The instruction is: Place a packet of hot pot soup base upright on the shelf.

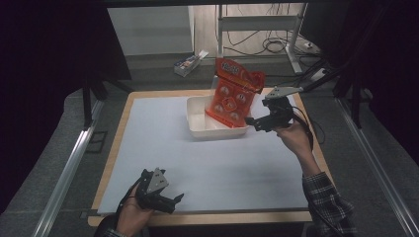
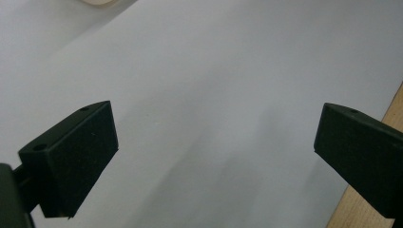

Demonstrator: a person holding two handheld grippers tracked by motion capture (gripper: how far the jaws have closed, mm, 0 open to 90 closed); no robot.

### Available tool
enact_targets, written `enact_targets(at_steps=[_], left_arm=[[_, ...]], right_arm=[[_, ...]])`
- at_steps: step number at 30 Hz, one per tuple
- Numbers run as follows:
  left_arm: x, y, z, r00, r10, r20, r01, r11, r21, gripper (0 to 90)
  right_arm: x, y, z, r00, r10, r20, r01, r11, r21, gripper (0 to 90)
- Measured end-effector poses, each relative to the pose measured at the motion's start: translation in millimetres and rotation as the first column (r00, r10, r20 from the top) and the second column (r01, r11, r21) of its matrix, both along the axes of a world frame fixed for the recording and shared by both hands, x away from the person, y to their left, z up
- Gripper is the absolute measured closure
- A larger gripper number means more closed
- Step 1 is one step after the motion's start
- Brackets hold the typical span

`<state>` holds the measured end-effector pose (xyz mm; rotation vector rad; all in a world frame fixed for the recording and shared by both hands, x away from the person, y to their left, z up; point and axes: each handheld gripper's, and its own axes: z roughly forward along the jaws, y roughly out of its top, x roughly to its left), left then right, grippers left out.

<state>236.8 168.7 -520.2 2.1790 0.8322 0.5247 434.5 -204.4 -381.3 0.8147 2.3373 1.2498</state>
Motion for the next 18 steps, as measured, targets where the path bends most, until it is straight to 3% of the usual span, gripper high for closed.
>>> enact_targets(at_steps=[4,9,18], left_arm=[[-0.3,0.0,0.3,1.0,0.0,0.004,0.0,1.0,-0.002,0.5],[-0.3,0.2,1.0,1.0,0.001,-0.004,-0.001,0.9999,-0.016,0.5],[-0.9,0.2,1.6,1.0,0.001,-0.005,-0.001,0.9998,-0.017,0.8]], right_arm=[[-5.0,0.6,-4.6,0.9999,0.01,-0.005,-0.01,0.9999,0.008,0.4],[-12.9,-4.4,-15.1,0.9997,-0.022,-0.01,0.022,0.9989,0.041,0.0],[-28.3,-5.9,-24.3,0.9998,0.002,-0.021,-0.002,0.9997,0.026,0.0]])
